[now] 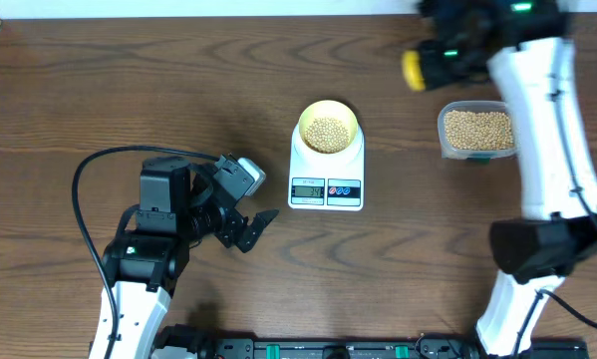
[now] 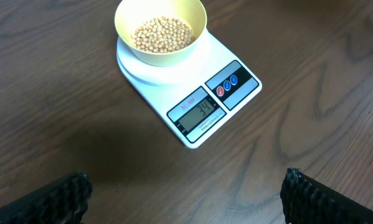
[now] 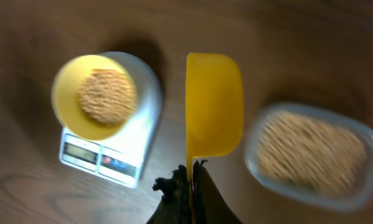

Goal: Scoop item into bowl and weigh 50g on scale
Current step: 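Carry the empty scoop right back over the soybean tub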

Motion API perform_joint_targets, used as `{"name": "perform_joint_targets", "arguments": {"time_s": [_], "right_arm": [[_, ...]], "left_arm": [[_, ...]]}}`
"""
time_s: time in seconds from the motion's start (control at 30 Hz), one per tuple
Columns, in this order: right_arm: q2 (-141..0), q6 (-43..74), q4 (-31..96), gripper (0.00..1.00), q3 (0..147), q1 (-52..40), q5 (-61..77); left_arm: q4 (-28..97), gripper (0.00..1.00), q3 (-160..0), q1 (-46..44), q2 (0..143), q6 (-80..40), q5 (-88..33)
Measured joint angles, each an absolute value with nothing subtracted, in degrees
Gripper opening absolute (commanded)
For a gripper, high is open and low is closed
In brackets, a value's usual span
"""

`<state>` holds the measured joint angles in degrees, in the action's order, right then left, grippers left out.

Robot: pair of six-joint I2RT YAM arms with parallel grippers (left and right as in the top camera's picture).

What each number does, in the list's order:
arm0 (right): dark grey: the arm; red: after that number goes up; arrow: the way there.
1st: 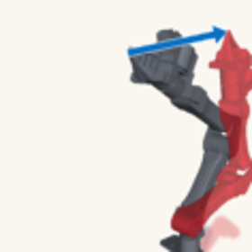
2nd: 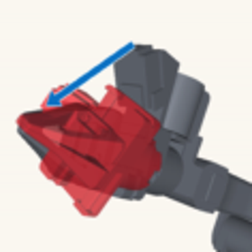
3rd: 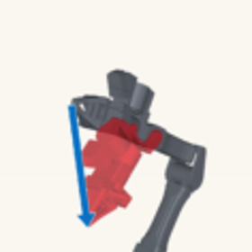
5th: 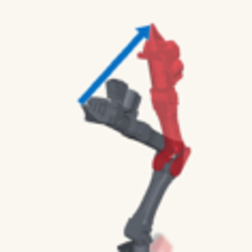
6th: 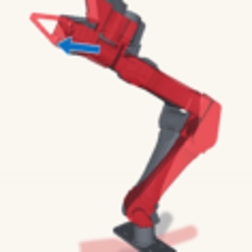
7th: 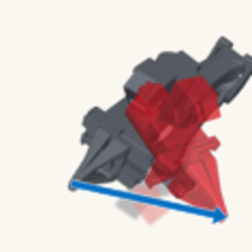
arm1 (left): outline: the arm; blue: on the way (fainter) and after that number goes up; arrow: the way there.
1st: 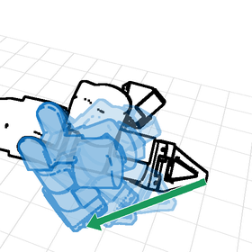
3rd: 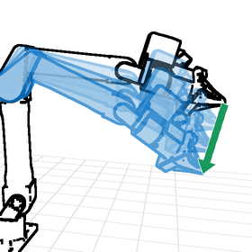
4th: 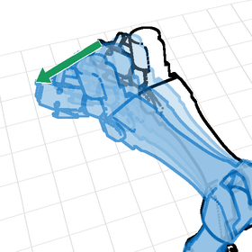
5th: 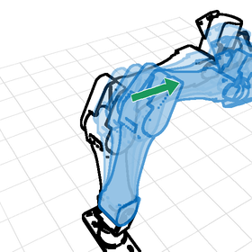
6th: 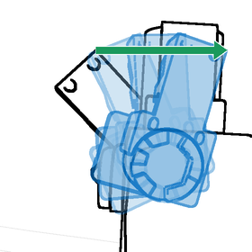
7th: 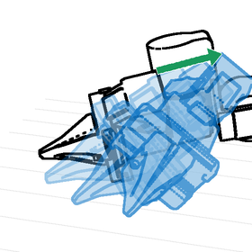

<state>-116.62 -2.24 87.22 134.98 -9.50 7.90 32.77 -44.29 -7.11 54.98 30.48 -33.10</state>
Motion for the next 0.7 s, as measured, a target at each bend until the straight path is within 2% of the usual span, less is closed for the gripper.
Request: {"name": "perform_joint_targets", "arguments": {"time_s": [0.4,0.7], "right_arm": [[-116.20,-2.07,95.92,0.01,134.26,8.40,8.12],[-116.46,-5.80,93.47,0.01,127.83,9.89,8.16]], "left_arm": [[32.77,0.99,-44.29,-7.11,54.98,30.48,-33.10],[32.77,0.99,-44.29,-7.11,54.98,30.48,-33.10]]}}
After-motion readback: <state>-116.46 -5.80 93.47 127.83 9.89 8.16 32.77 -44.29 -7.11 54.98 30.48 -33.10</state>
